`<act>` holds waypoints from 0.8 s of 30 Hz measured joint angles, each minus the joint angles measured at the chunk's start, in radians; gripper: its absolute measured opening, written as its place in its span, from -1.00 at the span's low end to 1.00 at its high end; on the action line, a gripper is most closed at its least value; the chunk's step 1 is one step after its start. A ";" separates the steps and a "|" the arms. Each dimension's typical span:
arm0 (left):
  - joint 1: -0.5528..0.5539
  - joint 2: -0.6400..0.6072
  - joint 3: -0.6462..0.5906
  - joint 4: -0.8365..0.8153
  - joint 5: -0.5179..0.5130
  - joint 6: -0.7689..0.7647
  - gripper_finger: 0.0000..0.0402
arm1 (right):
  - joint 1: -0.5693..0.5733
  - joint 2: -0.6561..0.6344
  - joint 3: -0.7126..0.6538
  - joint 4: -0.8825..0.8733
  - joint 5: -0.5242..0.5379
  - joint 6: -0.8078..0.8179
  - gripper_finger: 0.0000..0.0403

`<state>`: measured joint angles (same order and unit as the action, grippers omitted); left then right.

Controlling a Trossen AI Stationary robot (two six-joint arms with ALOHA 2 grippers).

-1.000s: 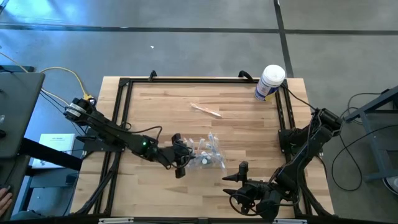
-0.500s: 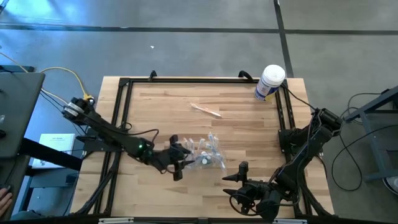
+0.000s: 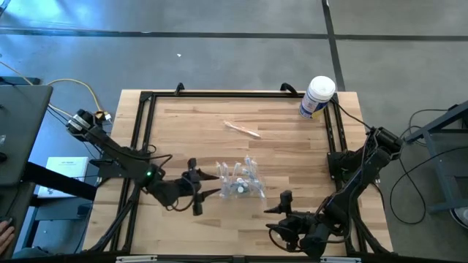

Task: Pick & Place toothbrushing station
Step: Put the orange toothbrush into the transparent organizer

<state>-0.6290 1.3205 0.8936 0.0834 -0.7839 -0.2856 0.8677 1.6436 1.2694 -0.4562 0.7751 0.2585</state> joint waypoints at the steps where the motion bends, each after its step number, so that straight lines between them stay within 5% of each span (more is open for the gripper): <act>1: -0.012 -0.001 0.000 0.000 -0.018 0.001 -0.13 | 0.000 0.000 0.000 -0.023 -0.052 0.038 0.01; 6: -0.076 -0.002 0.000 -0.001 -0.119 0.010 -0.13 | 0.000 0.000 -0.001 -0.086 -0.294 0.196 0.01; 16: -0.173 -0.002 0.000 -0.001 -0.184 -0.026 -0.13 | 0.024 0.000 -0.041 -0.199 -0.242 0.336 0.01; 24: -0.216 -0.001 0.000 -0.001 -0.176 -0.079 -0.13 | 0.049 0.000 -0.185 -0.066 -0.436 0.449 0.01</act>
<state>-0.8445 1.3193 0.8940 0.0822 -0.9599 -0.3644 0.9168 1.6436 1.0841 -0.5219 0.3389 0.7073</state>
